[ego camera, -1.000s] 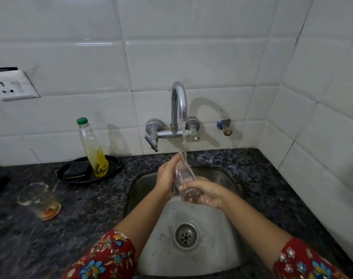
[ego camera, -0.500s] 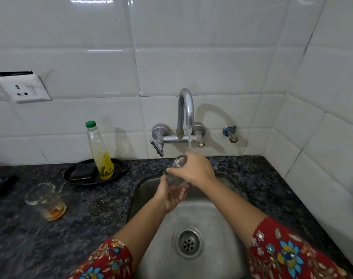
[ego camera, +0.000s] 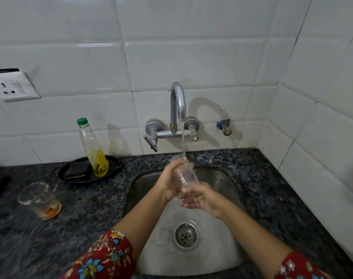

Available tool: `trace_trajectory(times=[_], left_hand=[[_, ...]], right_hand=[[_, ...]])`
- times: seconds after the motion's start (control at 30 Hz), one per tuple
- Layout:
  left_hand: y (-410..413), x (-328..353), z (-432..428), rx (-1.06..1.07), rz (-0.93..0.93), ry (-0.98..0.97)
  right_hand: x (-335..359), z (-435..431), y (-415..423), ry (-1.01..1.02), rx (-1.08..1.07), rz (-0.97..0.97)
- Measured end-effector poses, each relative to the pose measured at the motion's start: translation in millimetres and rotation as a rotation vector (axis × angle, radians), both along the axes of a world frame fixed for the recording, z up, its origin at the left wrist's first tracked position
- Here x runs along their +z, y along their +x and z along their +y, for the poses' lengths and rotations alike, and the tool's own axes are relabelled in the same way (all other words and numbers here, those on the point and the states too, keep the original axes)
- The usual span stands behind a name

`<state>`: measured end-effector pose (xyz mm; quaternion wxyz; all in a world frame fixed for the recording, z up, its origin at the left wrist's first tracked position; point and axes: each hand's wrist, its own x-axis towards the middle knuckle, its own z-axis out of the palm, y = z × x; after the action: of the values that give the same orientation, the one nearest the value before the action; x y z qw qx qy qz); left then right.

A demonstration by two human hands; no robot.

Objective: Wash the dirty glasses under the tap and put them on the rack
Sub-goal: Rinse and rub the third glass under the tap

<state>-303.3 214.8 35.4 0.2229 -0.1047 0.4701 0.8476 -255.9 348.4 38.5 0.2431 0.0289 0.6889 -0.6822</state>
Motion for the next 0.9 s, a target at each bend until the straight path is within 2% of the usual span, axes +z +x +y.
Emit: trace_trajectory(times=[0.03,0.07,0.17,0.23,0.33,0.4,0.47,0.53,0.6,0.7,0.77,0.9], left_hand=[[0.2,0.6,-1.2,-0.01,0.025,0.017],[-1.0,-0.2,-0.8,-0.006,0.057,-0.008],[1.0,1.9,7.1,0.047,0.136,-0.252],[1.5,4.0,6.8,0.023,0.134,-0.278],[1.3,6.4,-3.1,-0.12,0.126,-0.106],[1.3,2.3,-3.5,-0.121,0.201,-0.165],[5.2,4.6,1.3,-0.039,0.278,-0.329],[10.8,12.0,4.1,-0.025,0.278,-0.439],[9.4,17.2,-2.3,0.013,0.192,-0.497],[-0.2,17.8,-14.0,0.219,0.18,-0.662],[-4.3,23.6,-16.8,0.317,0.213,-0.666],[-4.1,38.8,-17.1,0.42,0.314,-0.585]], right_hand=[[1.5,1.5,2.1,-0.093,0.015,-0.044],[-0.9,0.1,0.3,-0.072,0.008,-0.022],[-6.9,-9.6,-4.7,0.274,-0.095,0.16],[-7.7,-10.1,-6.5,0.157,-0.066,0.115],[-5.8,0.5,-4.0,-0.136,0.124,-0.072],[-11.0,-0.3,-7.0,-0.067,0.101,0.001],[-13.3,-6.1,-8.6,0.07,-0.028,0.093],[-18.6,-9.3,-9.7,0.017,-0.027,0.035],[-21.4,-7.0,-11.5,-0.046,-0.012,-0.039],[-22.8,-10.2,-26.3,-0.019,-0.117,0.016],[-16.8,-18.9,-31.1,0.026,-0.138,0.086],[-15.9,-26.0,-19.4,0.047,-0.027,0.14]])
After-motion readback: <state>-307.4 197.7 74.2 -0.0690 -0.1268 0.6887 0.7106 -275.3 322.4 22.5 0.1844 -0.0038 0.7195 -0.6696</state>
